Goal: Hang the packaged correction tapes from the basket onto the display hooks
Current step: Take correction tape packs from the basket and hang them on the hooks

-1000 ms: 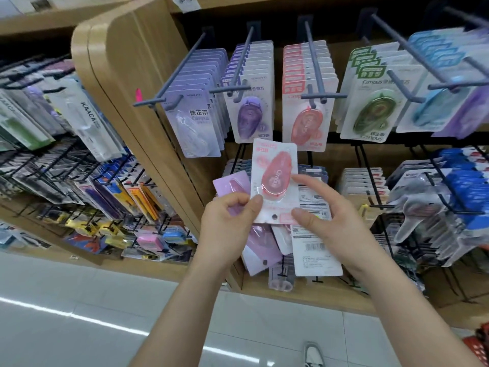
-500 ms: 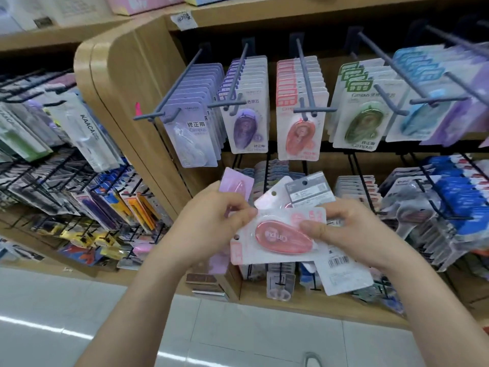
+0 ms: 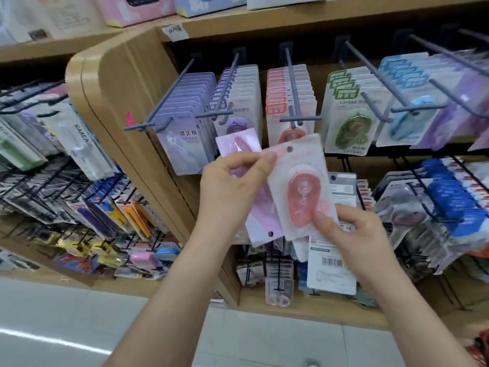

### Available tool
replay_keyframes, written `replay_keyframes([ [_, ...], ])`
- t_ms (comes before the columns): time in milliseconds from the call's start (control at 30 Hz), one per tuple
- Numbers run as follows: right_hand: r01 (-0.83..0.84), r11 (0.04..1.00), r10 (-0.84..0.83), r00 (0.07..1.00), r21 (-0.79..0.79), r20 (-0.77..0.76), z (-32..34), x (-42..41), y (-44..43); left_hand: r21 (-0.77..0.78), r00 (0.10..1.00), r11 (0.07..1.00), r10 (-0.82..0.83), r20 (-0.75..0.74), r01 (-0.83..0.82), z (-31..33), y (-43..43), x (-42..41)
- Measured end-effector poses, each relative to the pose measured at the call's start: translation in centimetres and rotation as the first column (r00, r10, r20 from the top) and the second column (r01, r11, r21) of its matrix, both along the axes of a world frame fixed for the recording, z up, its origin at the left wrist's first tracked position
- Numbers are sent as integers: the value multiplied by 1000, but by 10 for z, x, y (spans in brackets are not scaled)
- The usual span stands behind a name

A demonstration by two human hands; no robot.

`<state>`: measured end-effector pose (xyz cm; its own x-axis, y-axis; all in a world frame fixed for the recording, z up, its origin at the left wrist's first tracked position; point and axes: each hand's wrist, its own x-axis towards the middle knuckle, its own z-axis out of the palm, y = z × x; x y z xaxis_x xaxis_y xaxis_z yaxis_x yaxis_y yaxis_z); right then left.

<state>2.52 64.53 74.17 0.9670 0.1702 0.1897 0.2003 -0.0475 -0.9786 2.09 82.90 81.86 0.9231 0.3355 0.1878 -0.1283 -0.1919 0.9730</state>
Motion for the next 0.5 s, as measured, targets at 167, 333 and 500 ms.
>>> replay_keyframes([
  [167, 83, 995, -83, 997, 49, -3, 9, 4, 9, 45, 999, 999, -11, -53, 13, -10, -4, 2],
  [333, 117, 991, -116, 993, 58, -31, 10, 5, 17, 52, 1000, 999, 17, -25, -16, -11, -3, 5],
  [500, 139, 987, -129, 985, 85, -111, 11, 6, 21, 83, 999, 997, 5, -43, -1, -8, -6, 8],
])
